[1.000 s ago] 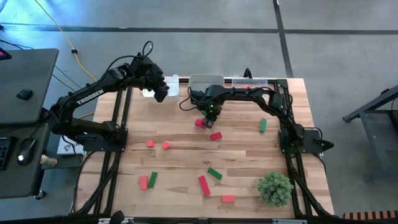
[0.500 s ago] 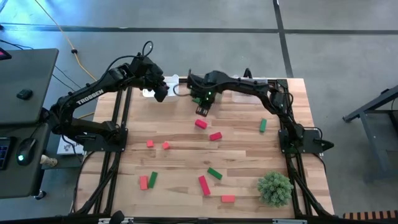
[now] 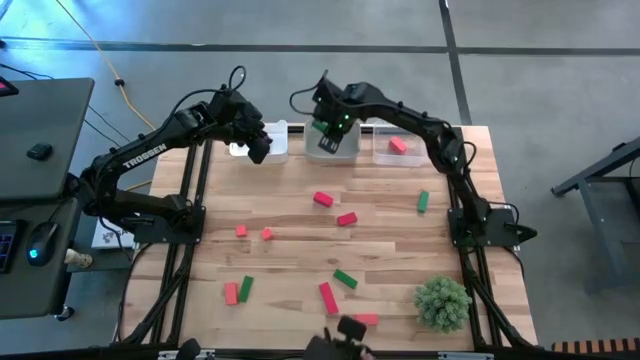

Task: Sort & place blocks by color
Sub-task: Put the top left green block into the grey bin

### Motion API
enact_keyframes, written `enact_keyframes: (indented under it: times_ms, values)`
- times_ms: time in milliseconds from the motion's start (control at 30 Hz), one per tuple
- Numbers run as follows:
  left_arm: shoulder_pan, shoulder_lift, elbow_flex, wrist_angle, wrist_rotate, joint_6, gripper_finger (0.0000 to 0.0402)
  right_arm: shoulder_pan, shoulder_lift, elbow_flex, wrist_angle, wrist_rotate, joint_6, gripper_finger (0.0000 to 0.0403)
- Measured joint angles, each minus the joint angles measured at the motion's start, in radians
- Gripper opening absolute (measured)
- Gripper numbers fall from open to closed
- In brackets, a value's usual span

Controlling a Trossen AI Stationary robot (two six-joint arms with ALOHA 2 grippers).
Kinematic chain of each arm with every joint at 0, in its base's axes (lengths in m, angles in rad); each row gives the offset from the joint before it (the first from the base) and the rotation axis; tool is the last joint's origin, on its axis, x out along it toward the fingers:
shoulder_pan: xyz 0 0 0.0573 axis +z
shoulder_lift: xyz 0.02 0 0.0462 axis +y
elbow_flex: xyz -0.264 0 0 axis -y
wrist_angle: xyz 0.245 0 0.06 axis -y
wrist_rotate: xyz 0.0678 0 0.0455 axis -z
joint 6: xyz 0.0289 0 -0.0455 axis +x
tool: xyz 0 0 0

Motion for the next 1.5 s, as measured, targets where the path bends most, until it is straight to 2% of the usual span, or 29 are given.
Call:
enact_keyframes:
  times_ms: [133,467,800,1500]
  values:
    - [0.000,0.000,0.000,0.008,0.000,-0.002,0.0142,-0.043,0.000,-0.011,0.070,-0.004,-0.004,0.0081]
    - [0.000,0.001,0.000,0.011,0.000,-0.026,0.0142,-0.094,0.050,-0.014,0.114,-0.051,-0.008,0.0082]
    - [0.000,0.006,0.000,0.011,-0.001,-0.029,0.0142,-0.076,0.157,-0.014,0.053,-0.094,-0.051,0.0083]
    - [0.000,0.006,0.000,0.010,-0.002,-0.051,0.0142,-0.082,0.237,-0.014,-0.004,-0.067,0.020,0.0083]
